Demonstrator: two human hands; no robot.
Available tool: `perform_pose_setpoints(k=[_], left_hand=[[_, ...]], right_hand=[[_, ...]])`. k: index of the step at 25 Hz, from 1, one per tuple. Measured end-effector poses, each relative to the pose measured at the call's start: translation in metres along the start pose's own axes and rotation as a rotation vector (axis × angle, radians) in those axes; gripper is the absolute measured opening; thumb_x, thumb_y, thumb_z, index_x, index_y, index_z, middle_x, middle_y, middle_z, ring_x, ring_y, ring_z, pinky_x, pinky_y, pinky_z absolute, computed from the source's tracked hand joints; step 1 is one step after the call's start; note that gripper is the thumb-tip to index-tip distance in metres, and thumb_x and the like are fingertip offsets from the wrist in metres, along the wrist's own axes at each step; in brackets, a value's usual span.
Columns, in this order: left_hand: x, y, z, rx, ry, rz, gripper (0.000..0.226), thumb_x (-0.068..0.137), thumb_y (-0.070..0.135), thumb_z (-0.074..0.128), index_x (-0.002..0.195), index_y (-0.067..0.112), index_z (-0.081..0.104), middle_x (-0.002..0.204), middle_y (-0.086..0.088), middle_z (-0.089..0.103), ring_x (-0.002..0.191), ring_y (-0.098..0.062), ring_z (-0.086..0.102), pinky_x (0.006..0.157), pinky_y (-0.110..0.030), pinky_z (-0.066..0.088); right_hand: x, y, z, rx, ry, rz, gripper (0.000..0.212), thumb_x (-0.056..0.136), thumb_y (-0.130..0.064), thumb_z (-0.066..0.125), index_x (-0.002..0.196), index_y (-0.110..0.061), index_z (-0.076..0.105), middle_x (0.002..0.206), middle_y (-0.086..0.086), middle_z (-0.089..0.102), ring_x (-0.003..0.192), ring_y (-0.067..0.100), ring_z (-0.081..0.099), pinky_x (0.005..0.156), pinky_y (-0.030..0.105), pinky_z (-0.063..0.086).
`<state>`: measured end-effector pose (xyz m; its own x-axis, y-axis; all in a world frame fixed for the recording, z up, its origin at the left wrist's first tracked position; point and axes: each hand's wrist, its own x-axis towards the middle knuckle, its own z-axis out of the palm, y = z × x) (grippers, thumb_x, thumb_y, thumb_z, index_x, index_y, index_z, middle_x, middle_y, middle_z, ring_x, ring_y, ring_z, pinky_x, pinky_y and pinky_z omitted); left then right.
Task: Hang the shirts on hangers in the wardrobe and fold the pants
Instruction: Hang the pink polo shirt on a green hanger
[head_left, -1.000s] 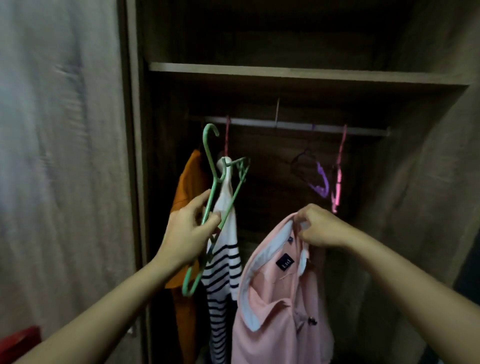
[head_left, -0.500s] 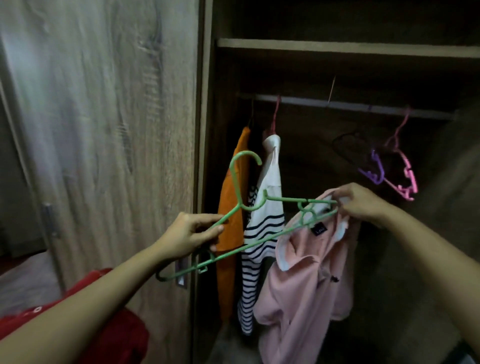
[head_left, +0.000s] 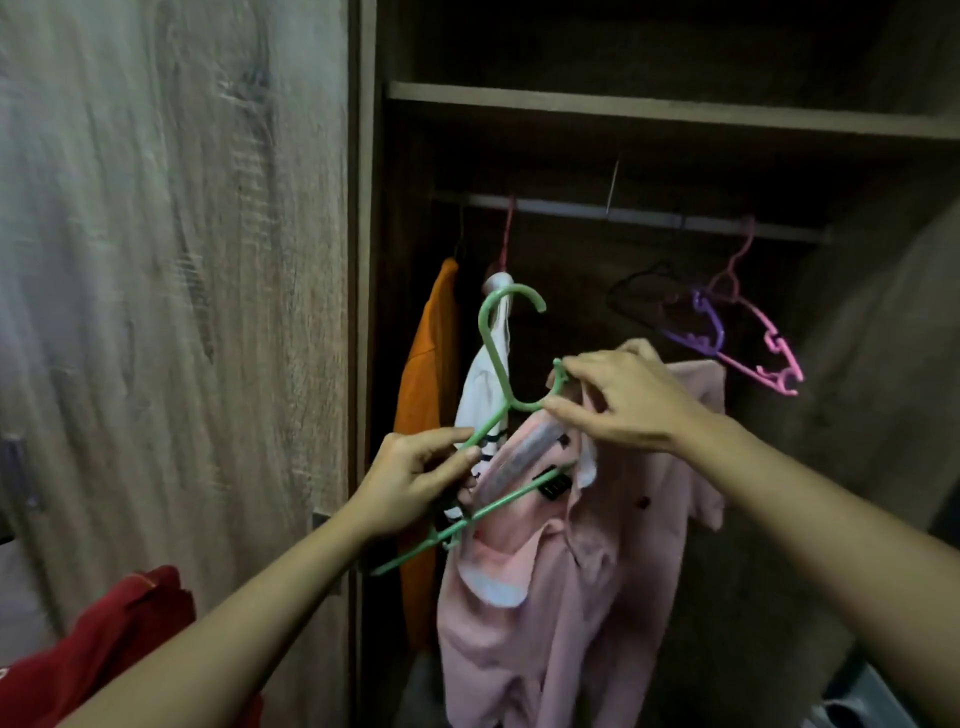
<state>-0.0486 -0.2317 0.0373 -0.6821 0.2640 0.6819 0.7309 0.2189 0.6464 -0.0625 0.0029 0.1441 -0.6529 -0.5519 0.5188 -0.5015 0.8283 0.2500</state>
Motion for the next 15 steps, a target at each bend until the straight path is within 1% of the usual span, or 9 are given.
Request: perform_pose_setpoints(k=[3,4,6,8,10,11,12,14,15], left_hand=[[0.004,0.004,0.006,0.371,0.060,0.286,0.020,0.094,0.031,0.052,0.111,0.023,0.059,0.078,0.002,0.071,0.067,-0.004,0.066,0.060,-0.022,0.052],[0.007,0.001,0.004,0.543,0.094,0.351,0.025,0.096,0.036,0.047,0.115,0.024,0.056,0.084,0.000,0.072,0.071,-0.007,0.067,0.062,-0.026,0.052],[0.010,-0.006,-0.001,0.844,0.278,0.460,0.032,0.098,0.038,0.043,0.120,0.019,0.056,0.099,-0.004,0.070,0.083,-0.017,0.065,0.069,-0.031,0.049],[0.000,-0.008,0.013,0.918,0.442,0.604,0.025,0.096,0.031,0.049,0.115,0.016,0.055,0.108,-0.006,0.057,0.089,-0.024,0.057,0.072,-0.036,0.040],[-0.020,-0.008,0.048,0.859,0.361,0.733,0.019,0.093,0.026,0.051,0.108,0.016,0.054,0.102,-0.006,0.046,0.082,-0.025,0.051,0.067,-0.034,0.035],[-0.030,-0.013,0.066,0.855,0.294,0.677,0.019,0.091,0.028,0.050,0.106,0.017,0.054,0.103,-0.007,0.043,0.083,-0.025,0.049,0.069,-0.034,0.034],[-0.038,-0.018,0.083,0.861,0.262,0.508,0.020,0.090,0.032,0.049,0.104,0.019,0.056,0.108,-0.007,0.042,0.088,-0.025,0.047,0.072,-0.034,0.035],[-0.038,-0.031,0.102,0.763,0.269,-0.011,0.028,0.083,0.044,0.047,0.099,0.026,0.062,0.112,-0.005,0.041,0.097,-0.027,0.045,0.079,-0.036,0.038],[-0.034,-0.034,0.104,0.624,0.255,-0.214,0.032,0.080,0.048,0.048,0.098,0.028,0.065,0.112,-0.004,0.041,0.100,-0.027,0.045,0.082,-0.036,0.041]], right_hand=[[-0.006,0.006,0.001,-0.064,0.272,-0.023,0.049,0.088,-0.052,0.035,0.062,-0.018,0.058,0.058,-0.001,0.064,0.056,0.024,0.066,0.048,0.024,0.030],[-0.005,0.007,0.001,-0.091,0.288,-0.016,0.051,0.090,-0.050,0.034,0.060,-0.016,0.057,0.056,0.001,0.064,0.054,0.025,0.065,0.044,0.024,0.029],[-0.001,0.007,0.000,-0.128,0.311,-0.035,0.054,0.091,-0.051,0.032,0.059,-0.015,0.058,0.057,0.002,0.065,0.054,0.027,0.065,0.042,0.026,0.030],[0.004,0.009,-0.005,-0.109,0.355,-0.037,0.058,0.092,-0.052,0.030,0.060,-0.014,0.060,0.057,0.002,0.064,0.054,0.026,0.063,0.042,0.027,0.032],[0.009,0.009,-0.012,-0.068,0.425,-0.021,0.060,0.092,-0.052,0.029,0.059,-0.012,0.061,0.056,0.001,0.064,0.053,0.026,0.063,0.042,0.027,0.031],[0.011,0.009,-0.018,-0.039,0.456,-0.008,0.061,0.092,-0.053,0.029,0.058,-0.011,0.059,0.056,0.001,0.064,0.054,0.026,0.063,0.043,0.028,0.033],[0.014,0.010,-0.024,0.000,0.489,0.003,0.060,0.092,-0.052,0.031,0.055,-0.010,0.053,0.055,0.001,0.063,0.054,0.027,0.062,0.043,0.029,0.034],[0.016,0.012,-0.037,0.081,0.540,0.010,0.051,0.091,-0.049,0.035,0.051,-0.018,0.037,0.050,0.000,0.056,0.051,0.028,0.059,0.044,0.031,0.034],[0.014,0.015,-0.041,0.100,0.549,0.006,0.048,0.091,-0.047,0.037,0.051,-0.021,0.034,0.049,0.001,0.054,0.050,0.029,0.058,0.044,0.031,0.034]])
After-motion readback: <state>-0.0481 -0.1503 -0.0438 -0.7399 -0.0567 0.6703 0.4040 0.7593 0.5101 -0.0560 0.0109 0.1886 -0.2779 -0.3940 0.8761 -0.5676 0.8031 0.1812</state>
